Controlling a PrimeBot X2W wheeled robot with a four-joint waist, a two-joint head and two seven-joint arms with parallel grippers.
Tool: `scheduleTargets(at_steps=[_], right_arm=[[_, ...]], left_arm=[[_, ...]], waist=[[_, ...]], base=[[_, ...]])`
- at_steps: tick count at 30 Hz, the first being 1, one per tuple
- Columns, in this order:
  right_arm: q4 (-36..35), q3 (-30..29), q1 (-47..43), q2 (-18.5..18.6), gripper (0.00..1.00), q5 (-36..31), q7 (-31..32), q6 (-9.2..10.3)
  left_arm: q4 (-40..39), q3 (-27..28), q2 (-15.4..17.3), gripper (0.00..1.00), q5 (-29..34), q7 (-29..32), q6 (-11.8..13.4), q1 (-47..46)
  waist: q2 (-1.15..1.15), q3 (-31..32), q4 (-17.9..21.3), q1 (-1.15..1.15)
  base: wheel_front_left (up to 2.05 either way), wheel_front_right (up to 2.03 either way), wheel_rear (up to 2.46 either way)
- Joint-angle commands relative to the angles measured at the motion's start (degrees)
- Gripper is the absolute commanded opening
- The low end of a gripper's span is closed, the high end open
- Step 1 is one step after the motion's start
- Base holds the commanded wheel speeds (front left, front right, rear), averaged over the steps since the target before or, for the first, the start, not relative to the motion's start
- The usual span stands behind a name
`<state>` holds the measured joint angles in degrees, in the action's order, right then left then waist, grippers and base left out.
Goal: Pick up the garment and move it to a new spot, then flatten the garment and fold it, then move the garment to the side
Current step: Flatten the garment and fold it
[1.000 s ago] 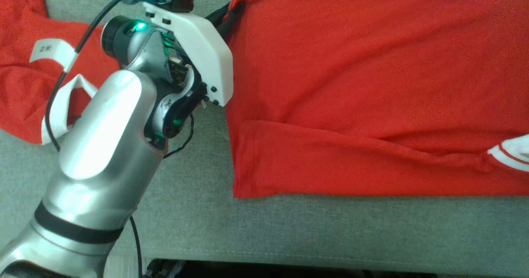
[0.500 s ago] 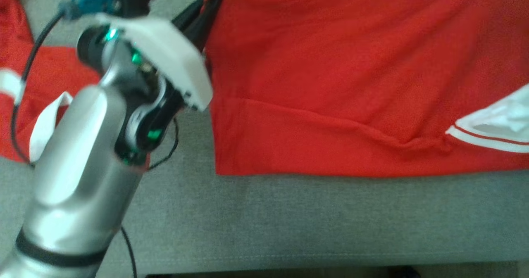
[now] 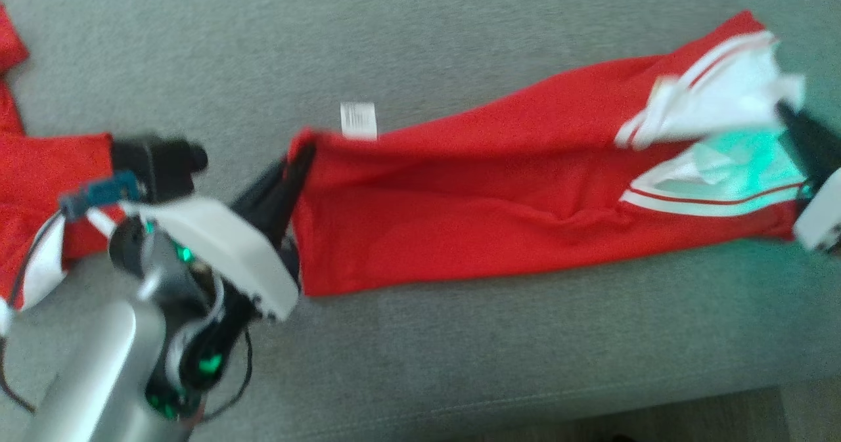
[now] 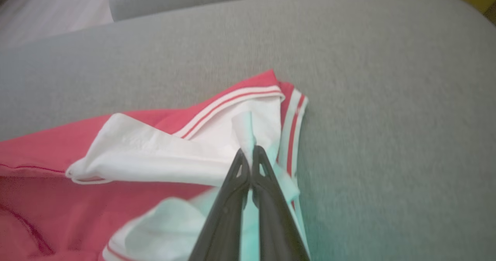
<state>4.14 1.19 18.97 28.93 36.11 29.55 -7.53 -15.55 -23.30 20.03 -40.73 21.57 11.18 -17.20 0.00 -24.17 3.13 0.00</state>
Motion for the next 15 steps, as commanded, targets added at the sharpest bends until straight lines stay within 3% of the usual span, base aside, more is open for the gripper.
scheduleTargets(at_steps=[1,2,3,4,9,15], right_arm=[[-2.63,0.01,-1.57,-0.38,0.0,-1.78,0.84,0.04],[-3.05,0.31,-2.08,-0.96,0.31,-2.84,0.91,0.04],[-3.34,0.63,-2.47,-1.38,1.0,-3.98,0.94,0.04],[-3.5,0.8,-2.71,-1.84,1.0,-5.02,0.95,0.04],[-4.31,0.55,-2.74,-3.39,1.0,-6.65,1.64,0.04],[-1.03,-4.22,0.02,-6.88,1.0,-8.77,4.47,0.04]], left_arm=[[-2.69,2.52,2.32,0.0,-0.41,-0.07,0.47,1.33],[-2.69,2.58,2.75,0.09,-0.33,-0.07,0.69,2.43],[-2.56,2.55,3.15,0.45,-0.29,0.01,0.85,3.52],[-2.28,2.53,3.64,1.0,0.0,-0.01,1.1,4.58],[-1.16,1.75,5.68,1.0,4.77,-3.32,1.63,7.08],[1.84,2.98,1.6,1.0,15.54,-22.17,7.08,8.5]], waist=[[0.0,1.2,1.63,0.0],[0.0,1.33,1.96,0.0],[0.0,1.44,2.19,0.0],[0.0,1.6,2.41,0.0],[0.0,1.76,2.82,0.0],[0.0,1.73,2.23,0.0]], base=[[0.0,0.0,0.0],[0.0,0.0,0.0],[0.0,0.0,0.0],[0.0,0.0,0.0],[0.0,0.0,0.0],[0.0,0.0,0.0]])
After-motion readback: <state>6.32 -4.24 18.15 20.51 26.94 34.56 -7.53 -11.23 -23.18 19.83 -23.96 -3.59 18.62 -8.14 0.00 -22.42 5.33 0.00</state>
